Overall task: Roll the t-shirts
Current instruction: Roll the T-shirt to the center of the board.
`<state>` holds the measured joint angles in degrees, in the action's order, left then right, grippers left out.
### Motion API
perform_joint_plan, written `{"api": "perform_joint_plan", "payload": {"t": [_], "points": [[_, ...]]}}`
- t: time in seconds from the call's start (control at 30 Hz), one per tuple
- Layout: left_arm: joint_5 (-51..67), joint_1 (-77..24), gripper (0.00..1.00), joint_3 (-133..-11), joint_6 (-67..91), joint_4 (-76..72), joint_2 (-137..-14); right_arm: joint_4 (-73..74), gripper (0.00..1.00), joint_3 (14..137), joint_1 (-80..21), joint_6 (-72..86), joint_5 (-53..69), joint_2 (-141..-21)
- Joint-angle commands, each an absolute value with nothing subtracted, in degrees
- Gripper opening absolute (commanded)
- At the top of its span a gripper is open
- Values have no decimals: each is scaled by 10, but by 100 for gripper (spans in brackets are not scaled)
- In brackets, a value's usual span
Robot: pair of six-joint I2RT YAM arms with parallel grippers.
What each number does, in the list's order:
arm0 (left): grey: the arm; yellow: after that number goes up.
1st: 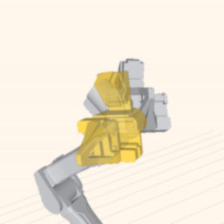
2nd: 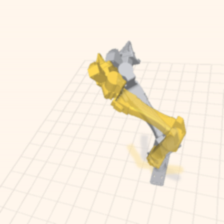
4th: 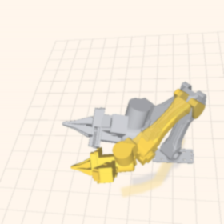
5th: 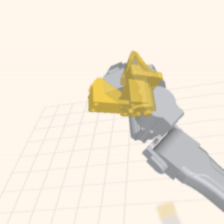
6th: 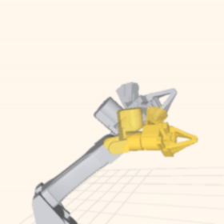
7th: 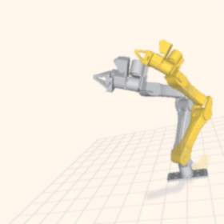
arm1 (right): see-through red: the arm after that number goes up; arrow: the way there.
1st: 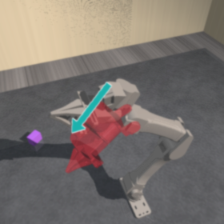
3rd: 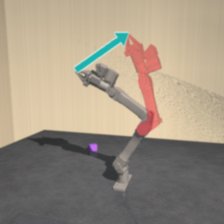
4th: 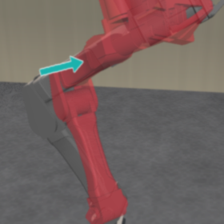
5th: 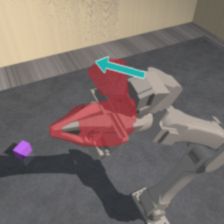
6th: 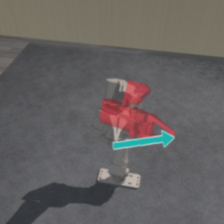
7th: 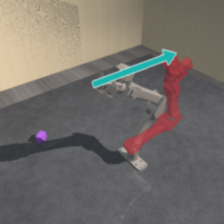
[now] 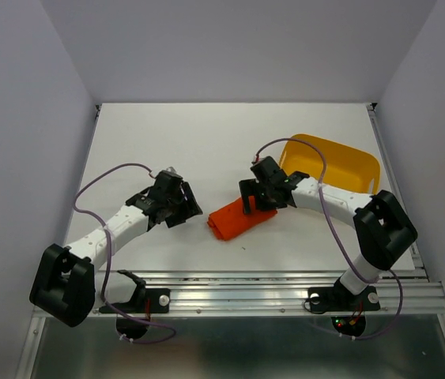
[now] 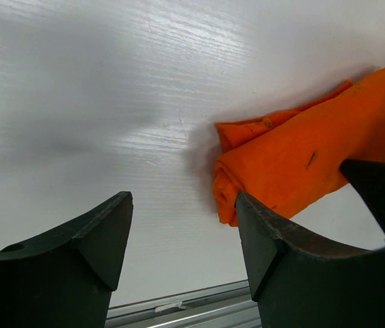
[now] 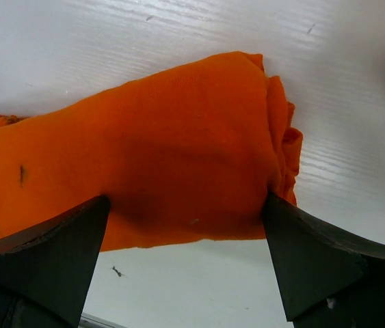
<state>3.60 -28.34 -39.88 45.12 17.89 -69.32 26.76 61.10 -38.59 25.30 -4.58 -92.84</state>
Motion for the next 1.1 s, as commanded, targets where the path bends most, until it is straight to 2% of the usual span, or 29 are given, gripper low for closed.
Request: {"api": "perform_joint_plan", "payload": {"t": [0.0,0.23,0.4,0.57,0.8,1.0,1.07], "points": [[20,-274,73,-424,454,193,-665,219,98,614,-416,279,-55,-946],[33,-265,73,-430,436,213,-672,231,98,614,-478,387,-43,-940],[67,-266,81,-409,430,189,-671,246,99,607,-492,433,-70,-905],[93,-265,89,-389,431,177,-669,265,100,591,-492,451,-137,-821],[67,-266,93,-332,468,171,-640,280,100,567,-454,440,-125,-787],[141,-265,93,-282,463,53,-659,274,100,555,-426,427,-88,-787],[183,-265,92,-280,447,16,-692,241,100,534,-394,415,-36,-789]]}}
